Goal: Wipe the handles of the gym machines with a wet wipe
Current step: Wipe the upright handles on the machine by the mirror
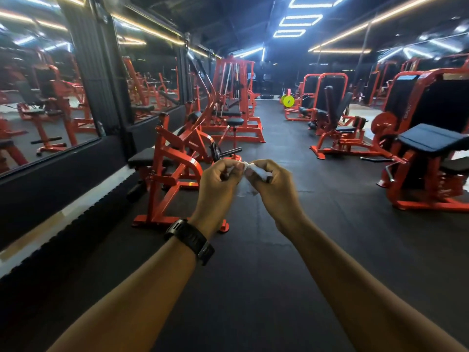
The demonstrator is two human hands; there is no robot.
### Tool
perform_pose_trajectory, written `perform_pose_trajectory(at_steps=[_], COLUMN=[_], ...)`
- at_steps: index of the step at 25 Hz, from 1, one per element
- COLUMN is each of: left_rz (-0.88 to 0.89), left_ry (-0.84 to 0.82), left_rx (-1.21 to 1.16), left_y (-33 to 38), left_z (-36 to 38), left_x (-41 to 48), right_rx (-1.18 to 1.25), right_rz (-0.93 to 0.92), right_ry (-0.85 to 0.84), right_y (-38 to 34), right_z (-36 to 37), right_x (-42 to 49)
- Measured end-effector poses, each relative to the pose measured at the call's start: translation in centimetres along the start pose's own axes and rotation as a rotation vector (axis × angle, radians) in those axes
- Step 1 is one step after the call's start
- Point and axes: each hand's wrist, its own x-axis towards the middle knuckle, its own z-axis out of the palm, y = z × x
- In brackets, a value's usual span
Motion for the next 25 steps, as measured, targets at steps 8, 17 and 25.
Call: perform_pose_trajectory(at_steps=[8, 17, 25], left_rz=[0.003, -0.02, 0.024], left_ry=[0.08, 0.351, 0.427], left_rx=[0.065, 0.196, 0.268], left_y=[-9.3, -21.8, -31.1], left_z=[2.2, 6.0, 7.4], left_x=[15.9, 35.4, 54.2], right_rx=[0.192, 0.411, 0.51], right_rz=[0.015, 0.042, 0.102], right_ry=[-0.073, -0.333, -0.398], right_y=[10.0, 22.8, 32.2], right_z=[4.1, 6.9, 11.8], right_x=[17.8, 39.5, 58.0])
